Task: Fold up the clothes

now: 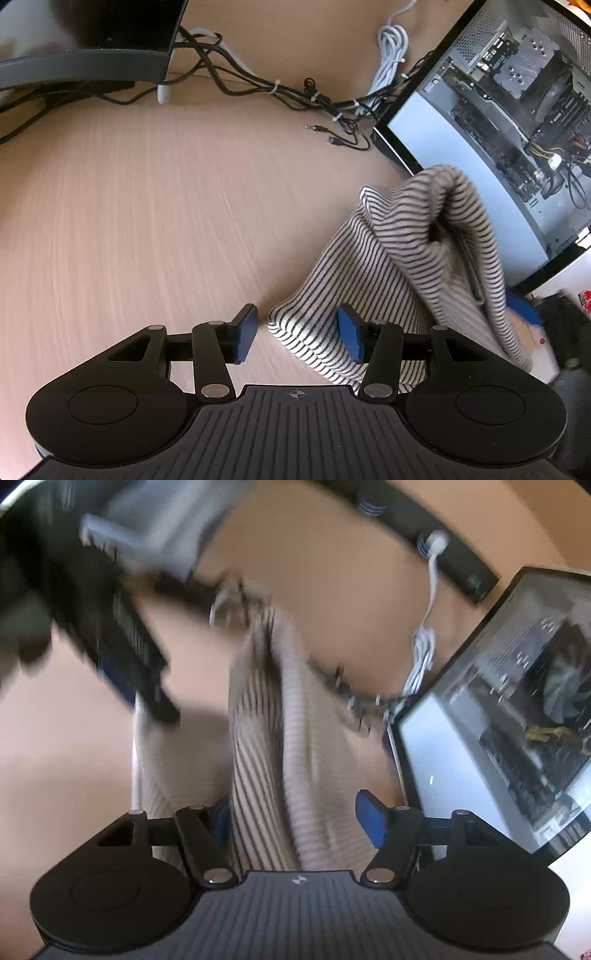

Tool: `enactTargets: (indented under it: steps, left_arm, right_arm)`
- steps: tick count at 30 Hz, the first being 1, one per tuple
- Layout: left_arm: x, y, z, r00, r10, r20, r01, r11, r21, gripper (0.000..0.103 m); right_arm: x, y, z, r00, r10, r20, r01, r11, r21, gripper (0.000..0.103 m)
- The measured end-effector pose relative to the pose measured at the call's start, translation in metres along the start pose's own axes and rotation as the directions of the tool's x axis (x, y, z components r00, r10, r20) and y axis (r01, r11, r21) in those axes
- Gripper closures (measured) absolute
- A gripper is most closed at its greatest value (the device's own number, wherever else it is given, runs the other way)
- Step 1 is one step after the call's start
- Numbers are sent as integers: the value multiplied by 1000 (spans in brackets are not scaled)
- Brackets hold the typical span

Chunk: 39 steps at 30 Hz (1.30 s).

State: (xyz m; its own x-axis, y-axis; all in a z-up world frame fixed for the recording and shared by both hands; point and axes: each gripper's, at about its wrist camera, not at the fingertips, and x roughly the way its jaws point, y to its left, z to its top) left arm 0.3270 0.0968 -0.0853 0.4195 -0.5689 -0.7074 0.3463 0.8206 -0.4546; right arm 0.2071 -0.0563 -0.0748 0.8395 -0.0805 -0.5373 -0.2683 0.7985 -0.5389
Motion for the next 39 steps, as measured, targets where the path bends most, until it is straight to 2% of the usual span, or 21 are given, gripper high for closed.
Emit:
enactTargets:
  steps: [1,2,3,4,5,7,9,10,13,17,19,23,26,27,29,33,35,36,37,39]
  left_arm:
    - [-1,-2,3,1000,4,-3,-4,1000,3,52]
    - [-2,-3,6,1000,9,-7,-9,1000,6,52]
    - [-8,-9,6,1000,16,4,-16,1000,21,52]
    - [-18,-15,4,1000,6,25,-7,999,39,52]
    - [-26,-20,2,999,-30,42,28,999,47,52]
    - [-38,-29,-2,991,-120,54,117,992,42,60]
    - [-28,-32,-7,969,-247,-2,247,969,-7,64]
    - [-18,-35,-9,963,-269,-31,269,963,-13,67]
    - [12,-42,-18,966,-240,-98,244,970,23,75]
    - [24,-36,-15,960,-266,-92,266,964,-4,76]
    - [26,-32,-13,958,-273,-88,272,962,-21,81]
    - [23,-26,-9,952,-295,-85,294,955,-34,81]
    - [9,-19,-5,954,-292,-62,291,957,-17,68]
    - [4,-15,-4,958,-281,-47,281,960,-15,64]
    - [-14,-4,-5,969,-247,-12,247,969,-22,63]
    - [-53,18,-3,971,-216,101,223,972,-75,61]
    - [-70,20,6,958,-233,168,250,964,-87,60]
    - [-78,16,14,948,-251,194,270,959,-81,56]
    - [-81,11,20,938,-274,211,294,953,-70,51]
    - [-75,-2,29,922,-327,207,343,938,-46,49]
  right_arm:
    - [6,2,-4,1000,1,-29,-2,1000,-11,35]
    - [7,1,-6,1000,3,-21,-3,1000,-10,35]
    - [6,-1,-8,1000,4,-11,-4,1000,-9,40]
    - [5,-4,-7,1000,-1,1,1,1000,-23,63]
    - [3,-7,-6,1000,-7,13,8,999,-38,72]
    - [1,-17,-3,998,-38,41,41,997,-71,79]
    - [2,-31,5,998,-38,50,42,996,-79,81]
    - [2,-39,9,998,-38,54,42,996,-82,82]
    - [-16,-63,33,995,34,92,-27,997,-73,83]
    - [-56,-73,53,969,209,132,-204,978,-47,84]
    - [-58,-58,45,960,261,102,-253,964,-79,84]
    - [-37,-34,22,976,217,28,-212,968,-134,83]
    - [-31,-15,14,980,197,27,-185,952,-243,83]
    - [-29,-10,12,979,202,22,-189,944,-270,83]
    - [-24,6,3,981,195,16,-178,923,-341,83]
    - [-22,32,-9,982,188,9,-163,874,-459,80]
    - [-21,40,-14,984,174,25,-137,849,-510,78]
    - [-21,43,-16,986,164,34,-121,837,-533,78]
    - [-20,44,-17,987,157,41,-110,834,-541,78]
    - [-23,47,-20,988,149,46,-99,831,-548,77]
